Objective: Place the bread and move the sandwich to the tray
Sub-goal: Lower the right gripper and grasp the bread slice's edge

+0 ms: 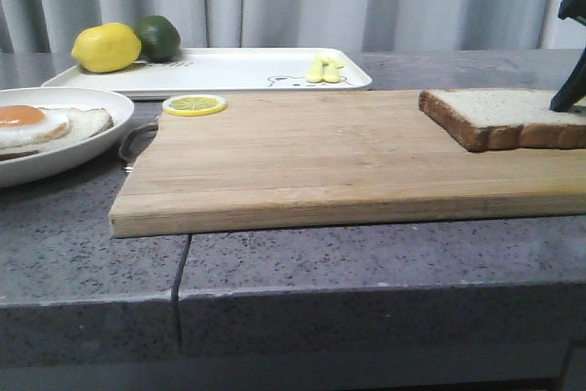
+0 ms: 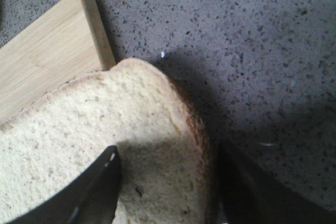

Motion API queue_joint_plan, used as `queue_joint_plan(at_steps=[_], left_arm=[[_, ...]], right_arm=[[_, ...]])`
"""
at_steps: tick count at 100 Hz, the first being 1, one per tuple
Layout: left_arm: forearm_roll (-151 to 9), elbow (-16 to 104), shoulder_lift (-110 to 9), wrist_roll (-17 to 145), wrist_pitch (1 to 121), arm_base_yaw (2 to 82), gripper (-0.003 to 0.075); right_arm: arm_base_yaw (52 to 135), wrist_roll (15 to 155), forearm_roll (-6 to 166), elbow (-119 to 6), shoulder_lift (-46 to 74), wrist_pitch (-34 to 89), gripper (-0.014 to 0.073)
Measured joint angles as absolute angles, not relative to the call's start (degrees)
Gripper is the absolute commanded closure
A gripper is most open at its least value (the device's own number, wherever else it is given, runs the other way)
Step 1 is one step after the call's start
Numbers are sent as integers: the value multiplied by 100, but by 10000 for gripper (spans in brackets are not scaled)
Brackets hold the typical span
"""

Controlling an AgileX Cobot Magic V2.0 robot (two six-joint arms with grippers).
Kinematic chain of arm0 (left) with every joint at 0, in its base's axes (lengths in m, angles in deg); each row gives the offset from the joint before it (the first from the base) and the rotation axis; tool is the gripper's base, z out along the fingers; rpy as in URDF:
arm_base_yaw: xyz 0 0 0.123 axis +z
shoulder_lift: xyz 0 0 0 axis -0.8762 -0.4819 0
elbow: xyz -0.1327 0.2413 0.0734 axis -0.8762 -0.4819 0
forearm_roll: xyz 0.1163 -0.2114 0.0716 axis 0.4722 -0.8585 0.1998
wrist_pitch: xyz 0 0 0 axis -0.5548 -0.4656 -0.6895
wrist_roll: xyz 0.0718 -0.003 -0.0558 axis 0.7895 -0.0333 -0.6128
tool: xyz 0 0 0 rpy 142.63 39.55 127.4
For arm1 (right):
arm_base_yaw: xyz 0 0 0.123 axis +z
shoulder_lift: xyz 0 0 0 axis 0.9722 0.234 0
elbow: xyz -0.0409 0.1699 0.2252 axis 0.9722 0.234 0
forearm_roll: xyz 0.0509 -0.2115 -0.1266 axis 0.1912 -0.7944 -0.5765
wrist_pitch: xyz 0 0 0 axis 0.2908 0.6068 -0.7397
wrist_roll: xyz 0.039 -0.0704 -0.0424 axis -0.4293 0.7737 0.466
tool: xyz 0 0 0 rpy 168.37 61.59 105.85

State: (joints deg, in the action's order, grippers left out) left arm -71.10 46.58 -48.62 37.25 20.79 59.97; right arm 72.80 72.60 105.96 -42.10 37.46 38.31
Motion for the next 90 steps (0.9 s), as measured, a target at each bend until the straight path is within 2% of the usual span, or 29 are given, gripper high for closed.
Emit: queue_joint_plan(at_steps=[34,58,90], left_arm=[[-7110,4658,-4862,3725,2079,5997,362],[-7110,4658,-4862,3728,2079,5997,362],[-7110,4658,-4862,3728,2076,5997,362]], right_arm=[[7268,7260,10634,-4223,3746,3831,434],[7256,7260,10634,-4227,3746,3831,664],[7256,7260,10623,-4227,3629,3842,657]])
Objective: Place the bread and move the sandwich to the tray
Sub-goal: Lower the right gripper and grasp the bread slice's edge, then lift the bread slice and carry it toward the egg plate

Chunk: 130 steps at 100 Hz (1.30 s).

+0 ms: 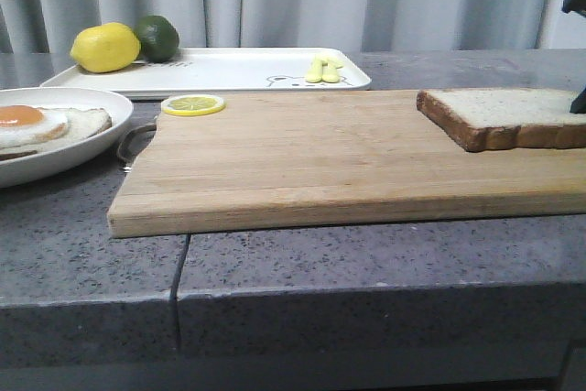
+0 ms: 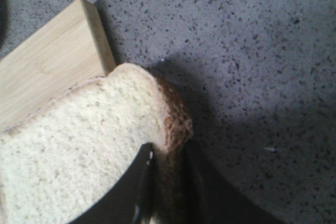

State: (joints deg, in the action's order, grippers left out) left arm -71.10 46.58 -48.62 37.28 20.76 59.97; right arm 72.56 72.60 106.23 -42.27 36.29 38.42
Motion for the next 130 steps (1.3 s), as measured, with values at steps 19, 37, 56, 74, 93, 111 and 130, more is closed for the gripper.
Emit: queue_joint_plan(at_steps=[19,37,56,74,93,111,130], left_arm=[[-7110,4658,-4862,3737,2076,5997,362],[-7110,4658,-4862,3737,2066,5997,362],[-7110,4658,-4862,3740,2066,5997,362],[-7110,4658,-4862,3750,2066,5997,362],[-7110,4658,-4862,3749,2066,5997,362],[-7110,4658,-4862,3749,2066,5997,362],[-7110,4658,-4862,3749,2066,5997,362]], right_arm=[[7256,7260,10613,-4296,3121,4066,657],[7256,7272,10788,-4642,2630,4474,657],[7284,7297,11360,-5104,2380,4883,657],[7613,7492,12113,-5384,2340,4981,657],[8693,7540,12516,-5434,2336,4304,654],[9915,7544,12933,-5434,2507,3250,654],[10806,7544,13432,-5434,3168,2414,654]])
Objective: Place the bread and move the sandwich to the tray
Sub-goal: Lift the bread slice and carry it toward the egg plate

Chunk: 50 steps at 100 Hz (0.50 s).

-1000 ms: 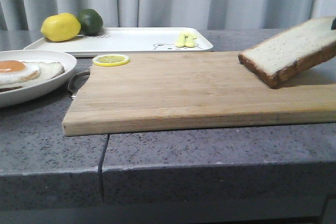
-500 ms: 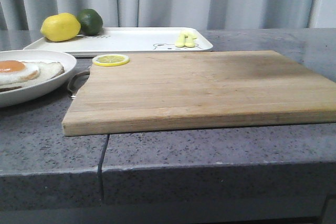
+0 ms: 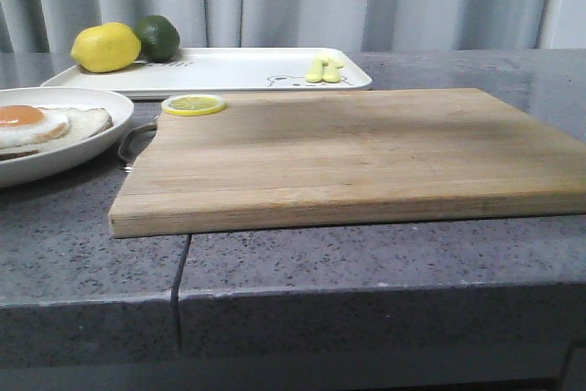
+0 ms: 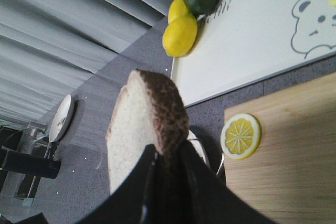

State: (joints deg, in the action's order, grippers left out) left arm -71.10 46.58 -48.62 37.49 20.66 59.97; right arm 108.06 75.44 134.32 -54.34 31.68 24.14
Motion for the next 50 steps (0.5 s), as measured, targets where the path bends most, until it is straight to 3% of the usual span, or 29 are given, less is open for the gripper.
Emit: queue_joint_plan(at_steps=[28,50], left_arm=[[-7110,4658,-4862,3749,2066,5997,363],[-7110,4658,-4862,3752,2066,5997,363]], right_arm=[[11843,7544,13998,-5447,3999,1275,654],[12344,7544,14137,-6003,4689,1050,654]])
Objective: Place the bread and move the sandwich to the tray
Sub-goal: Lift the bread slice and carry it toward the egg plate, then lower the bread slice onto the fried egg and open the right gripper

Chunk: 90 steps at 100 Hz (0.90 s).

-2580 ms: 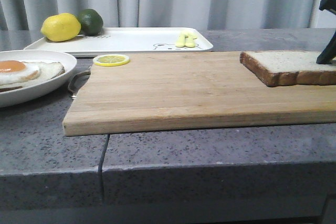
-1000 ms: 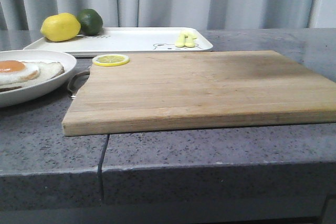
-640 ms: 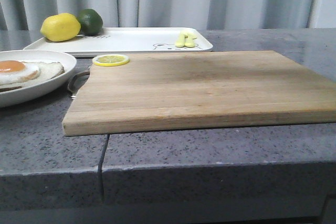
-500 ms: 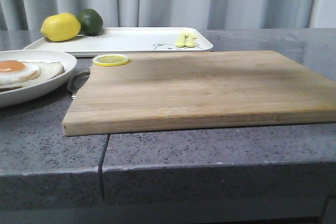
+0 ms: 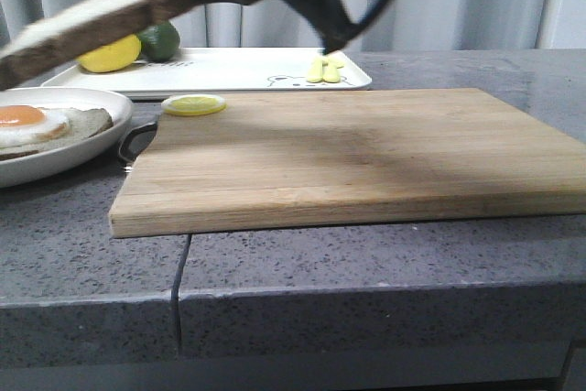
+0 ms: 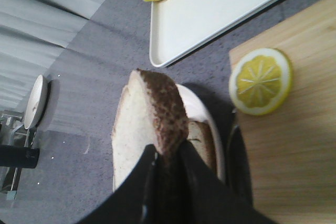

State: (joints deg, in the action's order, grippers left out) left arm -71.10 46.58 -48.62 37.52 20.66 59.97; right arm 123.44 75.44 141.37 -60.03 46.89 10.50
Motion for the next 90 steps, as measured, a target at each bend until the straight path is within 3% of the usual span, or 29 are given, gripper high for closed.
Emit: queue_joint_plan(at_steps=[30,90], left_arm=[[-7110,4658,-4862,3761,2066,5997,363],[-7110,4658,-4862,3761,2066,5997,363]], right_arm=[[12609,7544,14420,-6960,5568,961,654],[12972,7544,14934,-7271,6236,469,654]])
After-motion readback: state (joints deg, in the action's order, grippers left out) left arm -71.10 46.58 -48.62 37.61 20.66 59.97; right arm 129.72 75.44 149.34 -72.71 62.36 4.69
